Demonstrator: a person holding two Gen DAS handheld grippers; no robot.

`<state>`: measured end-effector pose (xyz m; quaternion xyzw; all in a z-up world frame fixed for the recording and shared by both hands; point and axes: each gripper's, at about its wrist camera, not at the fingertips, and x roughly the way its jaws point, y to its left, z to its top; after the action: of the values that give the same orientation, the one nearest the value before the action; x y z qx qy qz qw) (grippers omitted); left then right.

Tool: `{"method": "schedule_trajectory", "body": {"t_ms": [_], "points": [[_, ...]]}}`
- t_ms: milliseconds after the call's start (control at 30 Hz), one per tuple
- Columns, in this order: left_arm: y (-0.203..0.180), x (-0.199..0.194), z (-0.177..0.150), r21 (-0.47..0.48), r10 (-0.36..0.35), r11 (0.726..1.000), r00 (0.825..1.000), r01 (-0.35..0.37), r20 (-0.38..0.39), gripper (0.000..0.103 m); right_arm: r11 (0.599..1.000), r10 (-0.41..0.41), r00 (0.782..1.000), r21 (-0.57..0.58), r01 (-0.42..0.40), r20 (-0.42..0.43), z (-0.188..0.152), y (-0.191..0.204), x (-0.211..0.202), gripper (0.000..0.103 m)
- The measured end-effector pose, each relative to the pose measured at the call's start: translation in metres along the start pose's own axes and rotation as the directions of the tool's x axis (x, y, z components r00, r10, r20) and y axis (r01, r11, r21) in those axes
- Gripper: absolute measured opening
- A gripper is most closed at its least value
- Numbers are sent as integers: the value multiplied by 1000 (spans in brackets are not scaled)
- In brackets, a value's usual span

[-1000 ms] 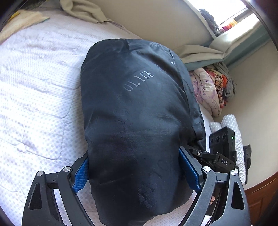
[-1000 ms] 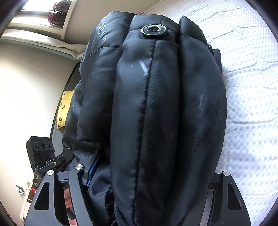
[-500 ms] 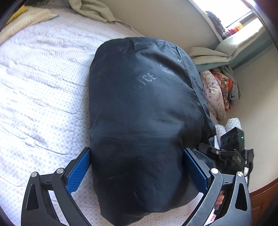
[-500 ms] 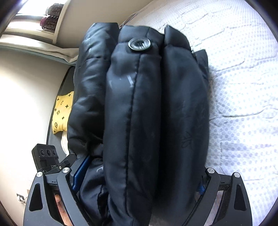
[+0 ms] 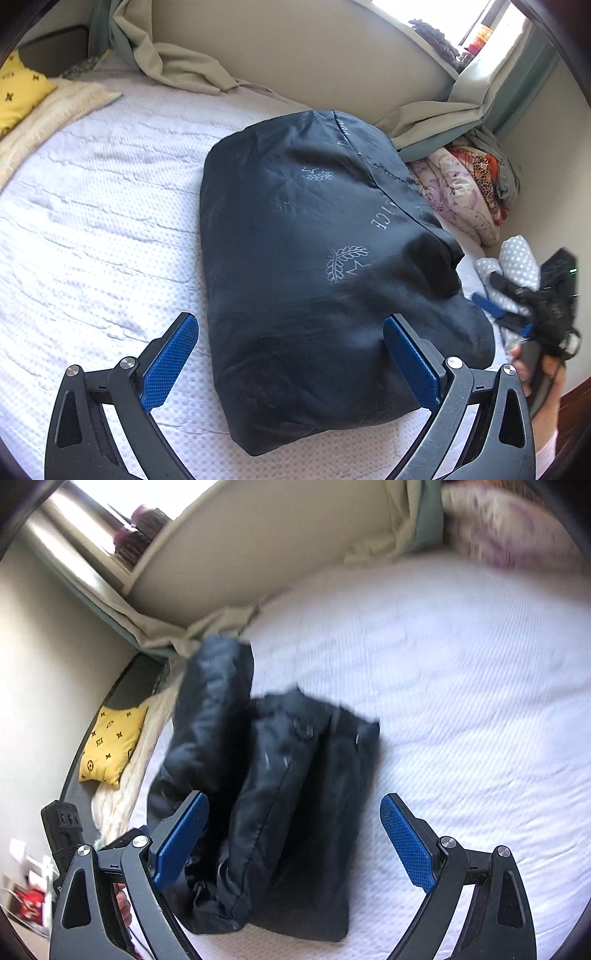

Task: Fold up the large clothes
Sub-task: 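Open both grippers and lift them away from the folded coat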

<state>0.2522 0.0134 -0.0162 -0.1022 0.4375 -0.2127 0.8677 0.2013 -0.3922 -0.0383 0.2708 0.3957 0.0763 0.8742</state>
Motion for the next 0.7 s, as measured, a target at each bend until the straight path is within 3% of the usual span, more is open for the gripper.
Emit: {"method": "schedule_trajectory", "body": {"t_ms": [267, 433, 533, 633, 700], "points": [[-27, -20, -6, 101, 139, 984, 988, -145, 63, 102, 980, -27, 996, -194, 42, 82, -8, 56, -27, 93], [-59, -44, -17, 204, 271, 931, 948, -302, 169, 102, 968, -57, 995, -240, 77, 87, -17, 71, -40, 93], [-81, -60, -32, 251, 332, 887, 913, -387, 236, 103, 950, -91, 989, -287, 120, 114, -27, 86, -50, 94], [-99, -76, -48, 279, 352, 858, 890, -431, 290, 103, 937, -106, 985, -319, 145, 138, -42, 97, -60, 99], [-107, -84, -59, 286, 348, 856, 888, -432, 302, 103, 928, -117, 983, -338, 159, 140, -58, 102, -64, 103]]}}
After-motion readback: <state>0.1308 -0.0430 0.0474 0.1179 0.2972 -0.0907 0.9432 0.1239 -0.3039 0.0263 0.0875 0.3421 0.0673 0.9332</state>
